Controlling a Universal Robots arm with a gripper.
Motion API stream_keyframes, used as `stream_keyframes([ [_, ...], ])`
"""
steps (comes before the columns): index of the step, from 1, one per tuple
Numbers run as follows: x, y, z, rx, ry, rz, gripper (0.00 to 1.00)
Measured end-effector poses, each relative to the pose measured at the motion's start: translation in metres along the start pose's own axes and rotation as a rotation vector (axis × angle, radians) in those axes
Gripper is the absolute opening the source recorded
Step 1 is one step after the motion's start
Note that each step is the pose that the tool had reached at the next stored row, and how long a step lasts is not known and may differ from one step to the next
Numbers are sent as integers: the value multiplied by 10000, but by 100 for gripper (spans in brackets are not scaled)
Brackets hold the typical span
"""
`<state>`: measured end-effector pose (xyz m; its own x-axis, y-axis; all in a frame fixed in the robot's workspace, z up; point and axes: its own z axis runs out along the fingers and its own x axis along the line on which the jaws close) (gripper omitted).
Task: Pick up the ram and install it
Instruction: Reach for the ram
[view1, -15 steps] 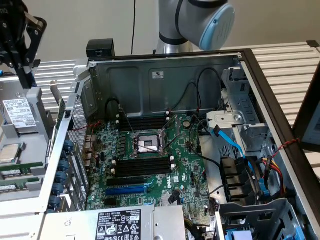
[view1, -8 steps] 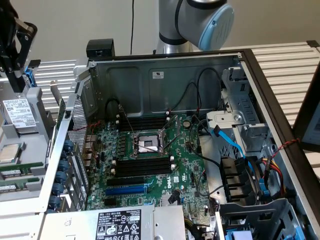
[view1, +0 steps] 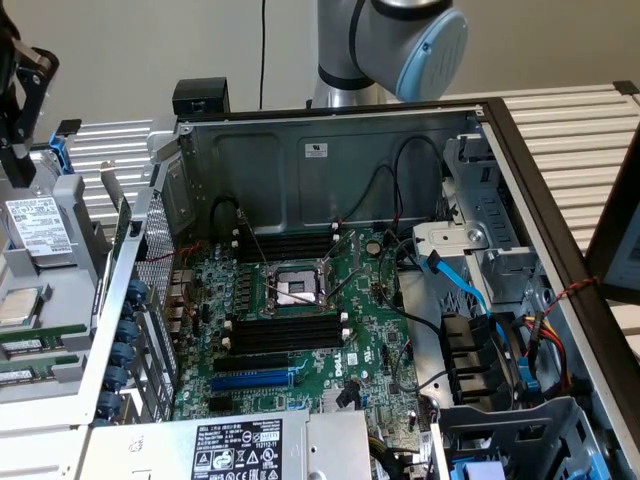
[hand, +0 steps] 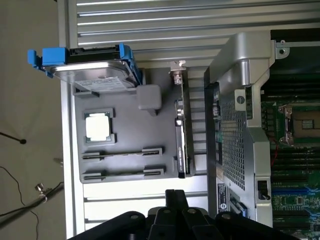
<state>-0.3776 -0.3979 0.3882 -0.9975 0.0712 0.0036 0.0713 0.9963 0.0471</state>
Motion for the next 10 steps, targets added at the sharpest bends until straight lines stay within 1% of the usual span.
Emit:
stream_keyframes([
  [3, 61, 1, 14, 0, 0, -1, 11],
  [6, 139, 24, 33, 4, 0, 0, 11],
  [7, 161, 40, 41, 6, -3, 1, 11],
  [10, 205, 110, 56, 39, -2, 0, 11],
])
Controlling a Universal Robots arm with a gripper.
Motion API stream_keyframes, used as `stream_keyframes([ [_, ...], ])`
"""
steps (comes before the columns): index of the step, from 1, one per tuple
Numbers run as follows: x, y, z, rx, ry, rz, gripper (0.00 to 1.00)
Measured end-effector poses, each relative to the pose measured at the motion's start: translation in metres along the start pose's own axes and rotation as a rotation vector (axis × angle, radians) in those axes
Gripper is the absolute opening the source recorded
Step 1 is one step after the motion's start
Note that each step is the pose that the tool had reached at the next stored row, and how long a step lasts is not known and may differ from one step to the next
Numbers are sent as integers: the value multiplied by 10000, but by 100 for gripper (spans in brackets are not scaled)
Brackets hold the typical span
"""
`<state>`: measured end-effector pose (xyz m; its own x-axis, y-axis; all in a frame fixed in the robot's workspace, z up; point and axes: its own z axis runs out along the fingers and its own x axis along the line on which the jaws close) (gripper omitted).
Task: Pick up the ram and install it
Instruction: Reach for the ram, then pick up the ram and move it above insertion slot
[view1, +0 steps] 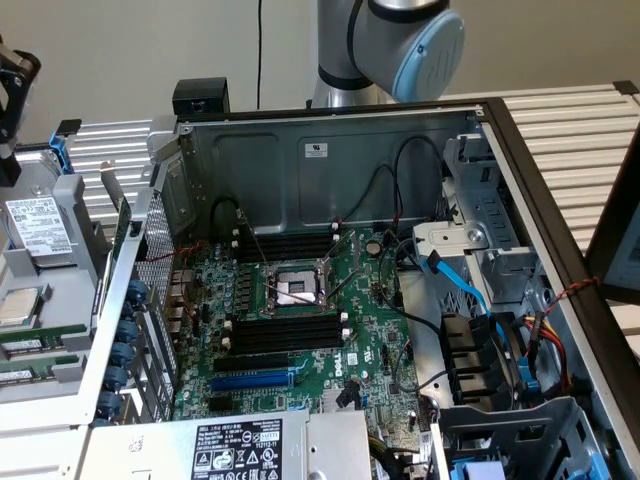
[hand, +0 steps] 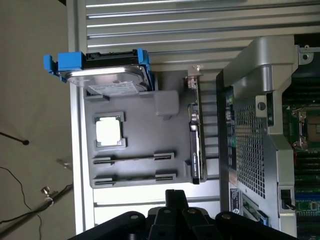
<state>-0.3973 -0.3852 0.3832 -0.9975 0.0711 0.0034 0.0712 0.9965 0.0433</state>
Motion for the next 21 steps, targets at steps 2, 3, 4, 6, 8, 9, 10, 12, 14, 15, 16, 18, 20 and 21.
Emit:
stream_keyframes([
  [2, 39, 53, 9, 23, -2, 0, 11],
  [3, 67, 77, 12, 30, -3, 1, 11],
  [4, 98, 99, 13, 36, -1, 1, 11],
  [6, 170, 142, 18, 46, -4, 0, 11],
  [8, 244, 174, 22, 53, -3, 1, 11],
  [9, 281, 183, 23, 54, -3, -1, 11],
  [10, 317, 189, 25, 53, -4, -2, 11],
  [12, 373, 192, 28, 53, -4, -4, 11],
  [14, 384, 192, 29, 53, -4, -5, 11],
  [15, 384, 192, 29, 53, -4, -5, 11],
  [16, 384, 192, 29, 53, -4, -6, 11],
  [18, 387, 192, 29, 52, -4, -37, 11],
  [20, 387, 192, 30, 54, 10, -380, 11],
  [21, 387, 192, 31, 55, 17, -565, 11],
])
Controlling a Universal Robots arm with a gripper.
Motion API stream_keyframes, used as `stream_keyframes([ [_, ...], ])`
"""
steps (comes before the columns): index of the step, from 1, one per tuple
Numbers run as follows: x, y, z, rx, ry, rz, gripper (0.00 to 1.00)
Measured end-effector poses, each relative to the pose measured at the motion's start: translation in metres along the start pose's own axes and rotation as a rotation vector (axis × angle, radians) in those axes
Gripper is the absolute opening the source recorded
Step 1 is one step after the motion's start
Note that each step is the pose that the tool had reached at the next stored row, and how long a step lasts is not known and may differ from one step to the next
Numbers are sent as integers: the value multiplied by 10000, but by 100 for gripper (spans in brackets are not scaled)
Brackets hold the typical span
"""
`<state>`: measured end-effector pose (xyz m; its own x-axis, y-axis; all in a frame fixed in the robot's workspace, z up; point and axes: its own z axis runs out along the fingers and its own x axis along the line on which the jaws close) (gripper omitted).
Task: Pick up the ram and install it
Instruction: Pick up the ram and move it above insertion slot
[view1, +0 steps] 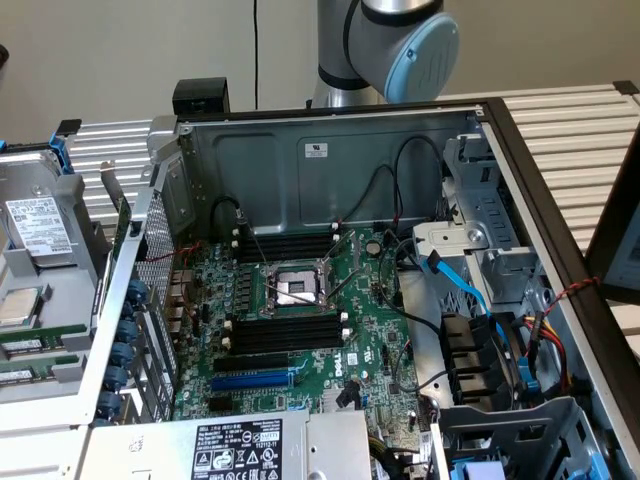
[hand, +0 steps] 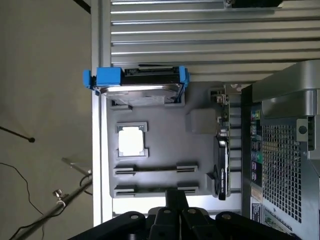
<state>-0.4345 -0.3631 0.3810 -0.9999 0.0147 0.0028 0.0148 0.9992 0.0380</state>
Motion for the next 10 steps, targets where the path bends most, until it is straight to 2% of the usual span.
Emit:
stream_keyframes([
  [10, 0, -1, 16, 6, 70, -1825, 11],
])
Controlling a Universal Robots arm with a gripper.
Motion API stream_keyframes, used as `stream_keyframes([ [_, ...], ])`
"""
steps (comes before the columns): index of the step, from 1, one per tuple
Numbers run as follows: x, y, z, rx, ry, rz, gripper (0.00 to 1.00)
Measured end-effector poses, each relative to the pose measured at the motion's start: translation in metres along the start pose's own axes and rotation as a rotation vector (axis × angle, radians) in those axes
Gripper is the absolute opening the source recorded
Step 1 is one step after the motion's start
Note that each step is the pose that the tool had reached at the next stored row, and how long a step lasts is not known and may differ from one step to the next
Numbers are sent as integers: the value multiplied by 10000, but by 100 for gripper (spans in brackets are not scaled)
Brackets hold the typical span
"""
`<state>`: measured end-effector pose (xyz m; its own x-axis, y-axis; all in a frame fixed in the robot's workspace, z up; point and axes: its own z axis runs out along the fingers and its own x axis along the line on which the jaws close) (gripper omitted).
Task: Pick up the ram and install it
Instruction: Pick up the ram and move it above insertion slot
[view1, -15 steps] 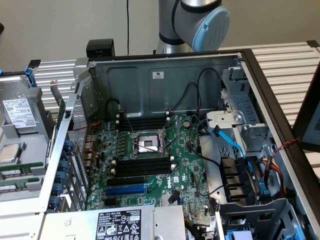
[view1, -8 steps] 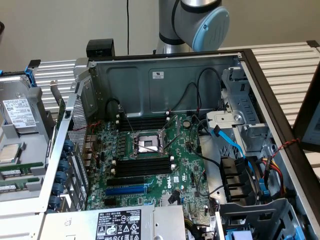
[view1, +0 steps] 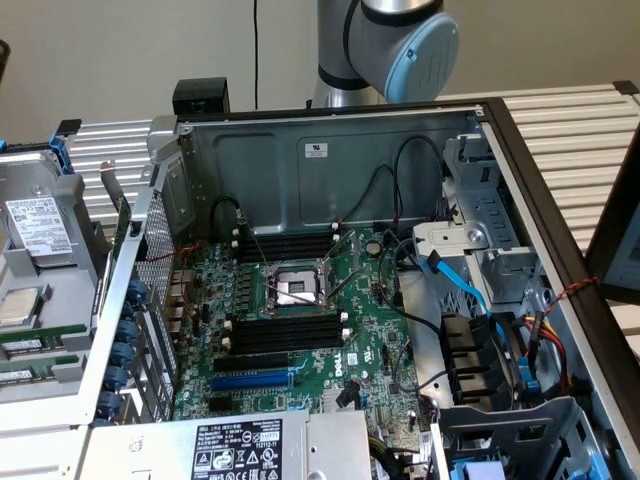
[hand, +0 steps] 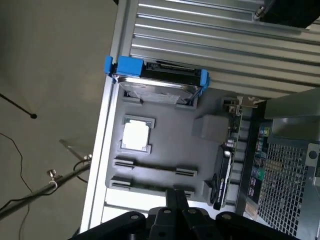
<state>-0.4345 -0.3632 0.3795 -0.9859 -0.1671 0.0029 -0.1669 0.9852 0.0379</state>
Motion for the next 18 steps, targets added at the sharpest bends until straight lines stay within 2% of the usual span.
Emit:
stream_keyframes([
  [18, 0, -1, 27, 9, 124, -3274, 11],
])
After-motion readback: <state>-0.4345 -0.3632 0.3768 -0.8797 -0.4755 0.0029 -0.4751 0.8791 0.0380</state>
